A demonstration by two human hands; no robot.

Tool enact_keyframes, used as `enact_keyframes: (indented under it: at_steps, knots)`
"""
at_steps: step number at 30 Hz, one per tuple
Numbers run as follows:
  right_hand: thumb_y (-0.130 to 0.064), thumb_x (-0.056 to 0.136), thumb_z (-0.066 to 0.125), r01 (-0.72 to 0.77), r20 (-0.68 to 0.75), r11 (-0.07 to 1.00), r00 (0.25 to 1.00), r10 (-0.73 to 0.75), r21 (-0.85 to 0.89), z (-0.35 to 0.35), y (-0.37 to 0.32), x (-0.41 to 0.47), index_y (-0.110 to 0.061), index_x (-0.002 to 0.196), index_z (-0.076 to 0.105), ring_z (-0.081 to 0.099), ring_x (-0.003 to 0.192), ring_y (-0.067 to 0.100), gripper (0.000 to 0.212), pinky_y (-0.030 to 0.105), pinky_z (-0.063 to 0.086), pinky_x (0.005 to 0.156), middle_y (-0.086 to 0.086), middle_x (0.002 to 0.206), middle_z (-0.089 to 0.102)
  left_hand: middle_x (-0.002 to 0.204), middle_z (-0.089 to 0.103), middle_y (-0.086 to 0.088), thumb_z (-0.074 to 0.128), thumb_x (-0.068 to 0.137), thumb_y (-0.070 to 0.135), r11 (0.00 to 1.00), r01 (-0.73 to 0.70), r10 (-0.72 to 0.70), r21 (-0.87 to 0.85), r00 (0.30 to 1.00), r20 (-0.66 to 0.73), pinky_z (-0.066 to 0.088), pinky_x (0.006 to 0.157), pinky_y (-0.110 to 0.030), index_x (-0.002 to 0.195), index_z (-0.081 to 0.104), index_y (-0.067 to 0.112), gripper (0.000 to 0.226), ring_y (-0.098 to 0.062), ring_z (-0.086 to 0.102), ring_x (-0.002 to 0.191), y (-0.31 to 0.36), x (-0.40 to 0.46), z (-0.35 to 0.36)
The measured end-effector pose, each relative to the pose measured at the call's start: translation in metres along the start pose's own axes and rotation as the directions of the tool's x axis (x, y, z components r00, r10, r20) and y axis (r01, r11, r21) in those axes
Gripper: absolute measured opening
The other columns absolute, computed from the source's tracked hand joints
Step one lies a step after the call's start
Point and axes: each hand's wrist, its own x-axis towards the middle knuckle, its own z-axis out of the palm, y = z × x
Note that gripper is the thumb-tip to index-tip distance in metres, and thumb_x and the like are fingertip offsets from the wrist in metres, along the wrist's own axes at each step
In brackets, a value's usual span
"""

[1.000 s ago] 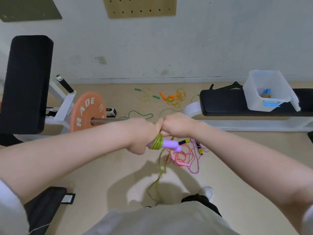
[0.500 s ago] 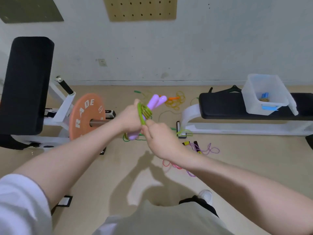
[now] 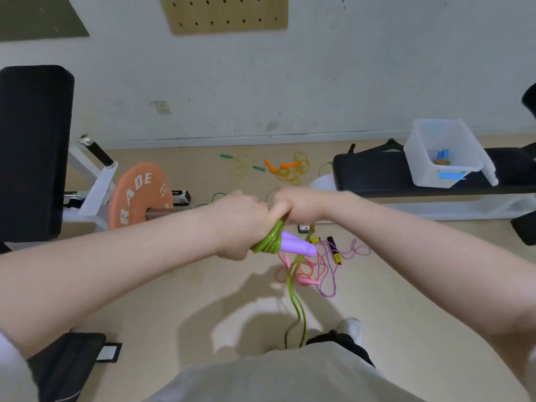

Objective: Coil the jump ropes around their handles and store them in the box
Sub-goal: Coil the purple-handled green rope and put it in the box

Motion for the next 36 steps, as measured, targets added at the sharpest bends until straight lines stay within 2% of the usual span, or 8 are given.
enact_keyframes:
  at_steps: [5, 9, 13, 19, 23, 29, 33, 36]
  knots:
    - [-0.025, 0.096, 0.042, -0.124, -0.512, 0.955, 0.859, -0.032, -0.268, -0.042, -0.011, -0.010, -0.010, 0.098, 0.062, 0.061, 0.090, 0.033, 0.026, 0.030, 0.036, 0.064, 0.011, 0.096, 0.063, 0.076, 0.060, -0.005, 0.076, 0.044, 0.020, 0.895, 0.352, -0.274, 0.274, 0.919, -0.284, 0.029, 0.056, -0.025, 0.138, 0.037, 0.013, 0.102, -0.023, 0.059, 0.063, -0.010, -0.005, 0.017]
    - [-0.023, 0.086, 0.047, 0.075, -0.519, 0.954, 0.850, 0.091, 0.290, -0.049, -0.032, -0.020, -0.012, 0.058, 0.045, 0.042, 0.061, 0.023, 0.031, 0.027, 0.028, 0.051, 0.004, 0.057, 0.042, 0.122, 0.043, -0.013, 0.057, 0.079, 0.013, 0.892, 0.452, -0.437, 0.002, 0.864, -0.251, 0.034, 0.073, -0.033, 0.131, 0.015, 0.011, 0.067, -0.030, 0.052, 0.098, -0.028, 0.005, 0.019]
    - [-0.013, 0.091, 0.045, 0.413, -0.393, 0.009, 0.861, 0.323, 0.911, -0.026, -0.027, -0.019, -0.019, 0.049, 0.034, 0.017, 0.036, 0.009, 0.044, 0.022, 0.010, 0.043, -0.009, 0.039, 0.027, 0.111, 0.052, -0.020, 0.072, 0.057, 0.000, 0.937, 0.322, -0.348, -0.137, 0.815, -0.463, 0.027, 0.056, -0.031, 0.113, 0.022, 0.015, 0.077, -0.033, 0.056, 0.065, -0.033, -0.001, 0.016]
    - [-0.015, 0.093, 0.049, 0.631, -0.460, -0.251, 0.733, 0.501, 0.734, 0.001, -0.039, -0.012, -0.020, 0.053, 0.027, 0.013, 0.036, 0.005, 0.046, 0.013, 0.007, 0.041, -0.010, 0.041, 0.022, 0.092, 0.063, -0.015, 0.071, 0.048, -0.005, 0.967, 0.131, -0.240, -0.220, 0.763, -0.600, 0.030, 0.053, -0.029, 0.106, 0.035, 0.012, 0.070, -0.031, 0.055, 0.053, -0.042, 0.001, 0.022]
    - [-0.018, 0.077, 0.051, 0.742, -0.595, -0.150, 0.625, 0.506, 0.653, 0.002, -0.038, -0.014, -0.025, 0.043, 0.030, 0.017, 0.037, 0.004, 0.041, 0.013, 0.014, 0.039, -0.012, 0.041, 0.023, 0.091, 0.067, -0.008, 0.064, 0.056, -0.004, 0.919, 0.245, -0.386, -0.309, 0.723, -0.574, 0.040, 0.066, -0.034, 0.132, 0.028, 0.011, 0.086, -0.035, 0.058, 0.075, -0.033, 0.001, 0.014]
    - [-0.031, 0.080, 0.049, 0.461, -0.954, 0.870, 0.297, 0.037, 0.177, 0.012, -0.029, -0.011, -0.024, 0.044, 0.035, 0.031, 0.038, 0.015, 0.039, 0.022, 0.023, 0.043, -0.005, 0.040, 0.028, 0.090, 0.061, -0.009, 0.054, 0.074, 0.022, 0.835, 0.358, -0.484, -0.419, 0.839, -0.249, 0.045, 0.062, -0.034, 0.120, 0.035, 0.010, 0.051, -0.036, 0.057, 0.078, -0.033, 0.022, 0.008]
    - [-0.033, 0.082, 0.045, -0.095, -0.896, 0.992, 0.442, -0.037, -0.087, 0.030, -0.041, -0.004, -0.015, 0.055, 0.049, 0.043, 0.026, 0.022, 0.032, 0.016, -0.003, 0.047, 0.001, 0.038, 0.046, 0.068, 0.048, 0.004, 0.060, 0.072, 0.012, 0.500, 0.337, -0.497, -0.798, 0.866, 0.054, 0.032, 0.047, -0.027, 0.087, 0.040, 0.009, 0.025, -0.015, 0.050, 0.060, -0.047, 0.024, 0.005]
    - [-0.031, 0.088, 0.038, -0.169, -0.858, 0.983, 0.512, 0.027, -0.070, 0.041, -0.041, -0.008, -0.012, 0.065, 0.051, 0.048, 0.031, 0.026, 0.032, 0.019, -0.002, 0.043, 0.002, 0.044, 0.050, 0.041, 0.043, 0.012, 0.059, 0.051, 0.014, 0.291, 0.245, -0.390, -0.925, 0.913, 0.119, 0.029, 0.047, -0.022, 0.061, 0.034, 0.014, 0.027, -0.005, 0.038, 0.041, -0.048, 0.021, 0.009]
